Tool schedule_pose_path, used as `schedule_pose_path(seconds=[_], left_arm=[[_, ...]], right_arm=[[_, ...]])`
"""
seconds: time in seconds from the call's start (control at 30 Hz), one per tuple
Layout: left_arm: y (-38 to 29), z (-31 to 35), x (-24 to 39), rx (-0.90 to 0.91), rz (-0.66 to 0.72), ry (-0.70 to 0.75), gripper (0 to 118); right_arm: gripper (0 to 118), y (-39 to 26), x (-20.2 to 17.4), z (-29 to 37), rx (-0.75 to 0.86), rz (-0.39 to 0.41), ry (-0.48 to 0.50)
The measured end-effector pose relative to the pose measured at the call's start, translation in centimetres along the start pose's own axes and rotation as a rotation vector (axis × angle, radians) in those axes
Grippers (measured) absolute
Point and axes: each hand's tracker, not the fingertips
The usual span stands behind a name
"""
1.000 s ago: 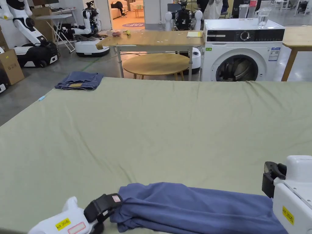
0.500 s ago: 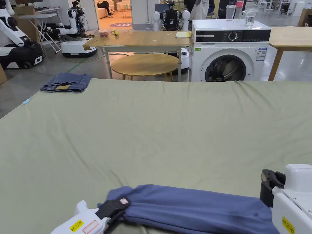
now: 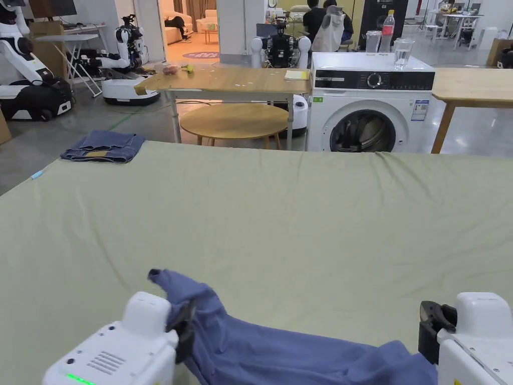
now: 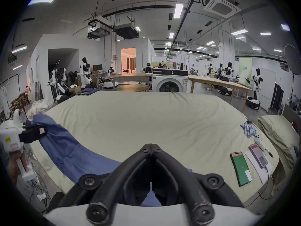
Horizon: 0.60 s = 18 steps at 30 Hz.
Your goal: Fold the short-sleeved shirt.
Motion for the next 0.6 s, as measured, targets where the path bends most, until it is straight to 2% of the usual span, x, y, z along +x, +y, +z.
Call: schedule_pose_path(seconds=[0.03, 0.1, 0.2, 0.3, 0.37, 0.4, 0.47, 0.5, 0.53, 0.6], left_arm=[[0.6, -0.2, 2.3, 0.026, -0.120, -0.047, 12], [1.1, -1.3, 7.5, -0.033, -0.323, -0.093, 12], [0.0, -3.6, 14.5, -0.126, -0.537, -0.119, 12], [-1.8, -5.8, 18.3, -0.183, -0.549, -0.125, 12], [-2.2, -6.7, 18.5, -0.264, -0.509, -0.101, 12], [-1.9, -6.6, 18.1, -0.284, -0.475, -0.084, 16], [0.1, -5.5, 17.2, -0.272, -0.348, -0.120, 63], [1.7, -4.3, 16.3, -0.205, -0.240, -0.156, 85], [2.9, -3.5, 15.5, -0.153, -0.115, -0.180, 99], [4.9, -2.4, 12.5, -0.085, 0.171, -0.219, 100]], right_arm=[[0, 0.0, 0.6, 0.1, -0.002, -0.002, 0.000], [0, 0.0, 2.0, 0.3, -0.008, -0.005, 0.002], [0, -0.2, 3.7, 0.8, -0.020, -0.008, 0.004], [0, -0.6, 5.1, 1.6, -0.028, -0.015, 0.009], [0, -0.7, 5.7, 2.1, -0.033, -0.019, 0.023], [0, -0.8, 6.0, 2.5, -0.035, -0.022, 0.032], [0, -0.9, 6.3, 2.9, -0.039, -0.021, 0.039], [0, -1.0, 6.5, 3.1, -0.040, -0.020, 0.046], [0, -1.1, 6.6, 3.2, -0.039, -0.022, 0.048], [0, -1.2, 6.7, 3.2, -0.049, -0.033, 0.059]])
